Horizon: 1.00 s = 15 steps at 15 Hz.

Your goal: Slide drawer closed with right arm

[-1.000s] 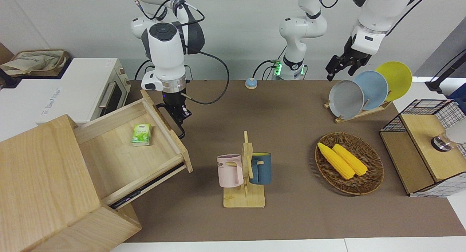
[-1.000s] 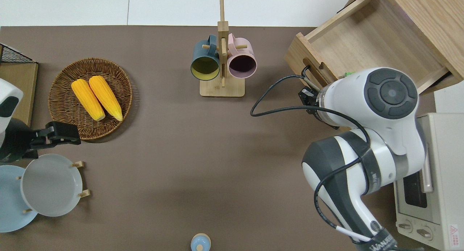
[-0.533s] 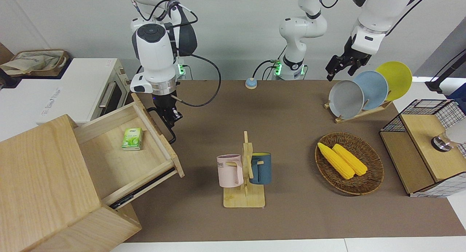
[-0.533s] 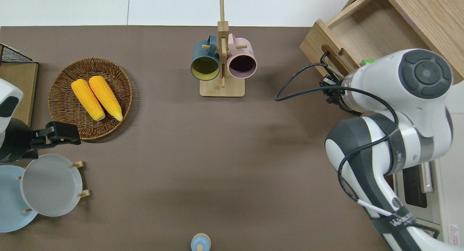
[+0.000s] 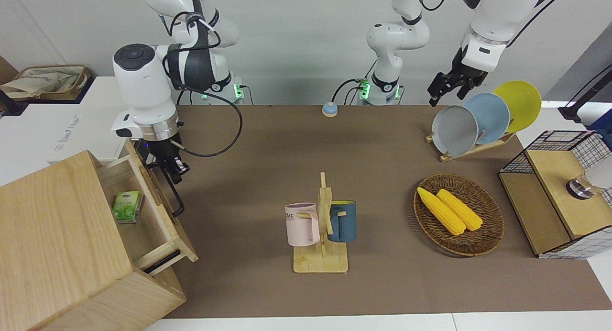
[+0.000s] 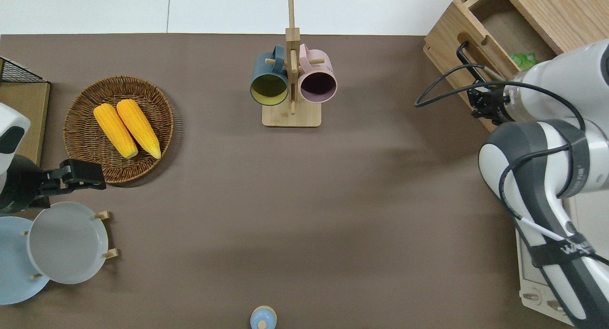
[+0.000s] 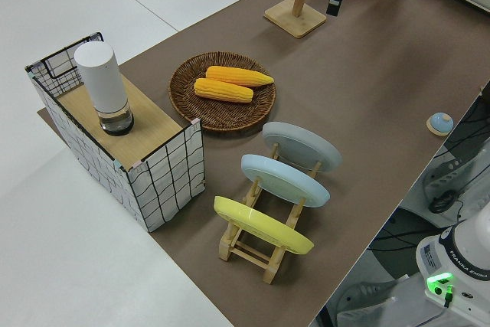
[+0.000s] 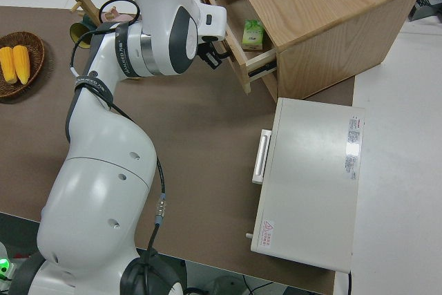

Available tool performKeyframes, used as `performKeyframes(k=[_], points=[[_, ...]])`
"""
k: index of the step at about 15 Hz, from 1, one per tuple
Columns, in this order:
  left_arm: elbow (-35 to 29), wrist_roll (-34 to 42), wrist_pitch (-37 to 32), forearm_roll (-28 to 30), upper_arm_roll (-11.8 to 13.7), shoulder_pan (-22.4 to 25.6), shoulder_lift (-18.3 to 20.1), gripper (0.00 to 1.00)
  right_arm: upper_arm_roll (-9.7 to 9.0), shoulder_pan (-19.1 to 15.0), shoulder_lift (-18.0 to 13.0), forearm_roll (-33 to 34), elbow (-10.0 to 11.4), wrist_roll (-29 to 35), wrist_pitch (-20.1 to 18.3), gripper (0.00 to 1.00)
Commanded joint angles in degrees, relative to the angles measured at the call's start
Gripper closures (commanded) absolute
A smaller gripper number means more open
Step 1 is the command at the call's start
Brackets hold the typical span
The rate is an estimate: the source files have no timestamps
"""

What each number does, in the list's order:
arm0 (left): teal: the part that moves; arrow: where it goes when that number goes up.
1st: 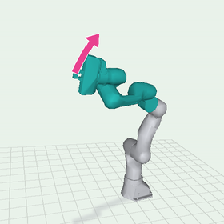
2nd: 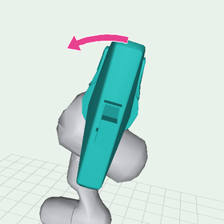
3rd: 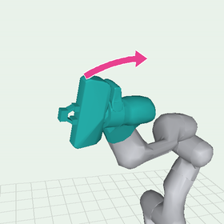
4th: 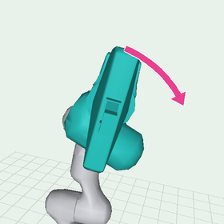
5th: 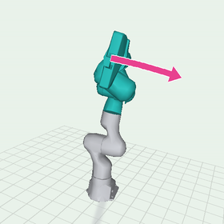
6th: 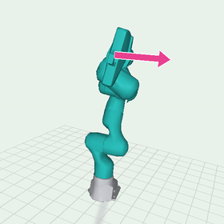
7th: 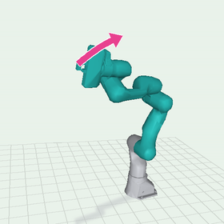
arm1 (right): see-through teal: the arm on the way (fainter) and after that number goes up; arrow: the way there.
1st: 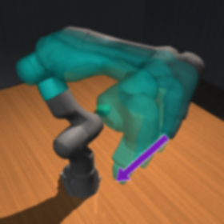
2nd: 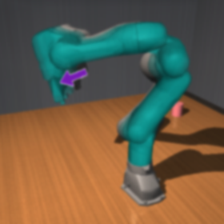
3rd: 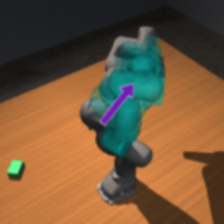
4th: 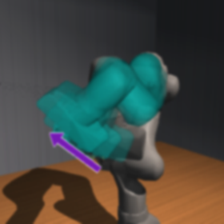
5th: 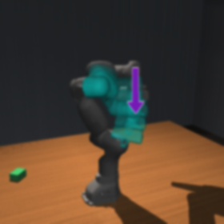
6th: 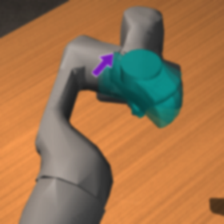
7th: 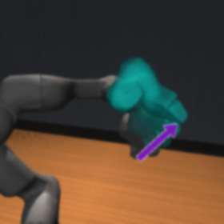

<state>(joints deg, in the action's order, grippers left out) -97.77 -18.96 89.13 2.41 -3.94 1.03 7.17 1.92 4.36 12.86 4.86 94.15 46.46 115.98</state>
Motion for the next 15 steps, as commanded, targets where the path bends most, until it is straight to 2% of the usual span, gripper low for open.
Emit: performKeyframes(k=[1, 3, 4, 7, 11, 15], points=[[0.21, 0.51, -0.97, 0.05, 0.25, -0.06, 0.48, 0.01, -0.86, -4.0, 2.17, -0.03, -2.57, -5.84, 1.62, 1.0], [0.21, 0.51, -0.97, 0.05, 0.25, -0.06, 0.48, 0.01, -1.3, -5.85, 2.69, -0.03, -3.09, -6.55, 3.29, 1.0], [0.21, 0.51, -0.89, 0.05, 0.25, -0.06, 0.48, 0.01, -1.3, -6.64, 3.57, -0.03, -4.4, -7.95, 3.21, 1.0], [0.21, 0.51, -0.89, 0.05, 0.25, -0.06, 0.48, 0.01, -1.21, -8.22, 4.8, 0.06, -6.08, -10.07, 3.64, 1.0], [0.21, 0.51, -0.97, 0.05, 0.25, -0.06, 0.48, 0.01, -1.21, -10.16, 6.21, 0.41, -6.44, -13.4, 6.89, 1.0], [0.21, 0.51, -0.98, 0.05, 0.25, -0.06, 0.48, 0.01, -1.13, -9.2, 6.04, 0.59, -5.83, -13.33, 6.11, 1.0]])
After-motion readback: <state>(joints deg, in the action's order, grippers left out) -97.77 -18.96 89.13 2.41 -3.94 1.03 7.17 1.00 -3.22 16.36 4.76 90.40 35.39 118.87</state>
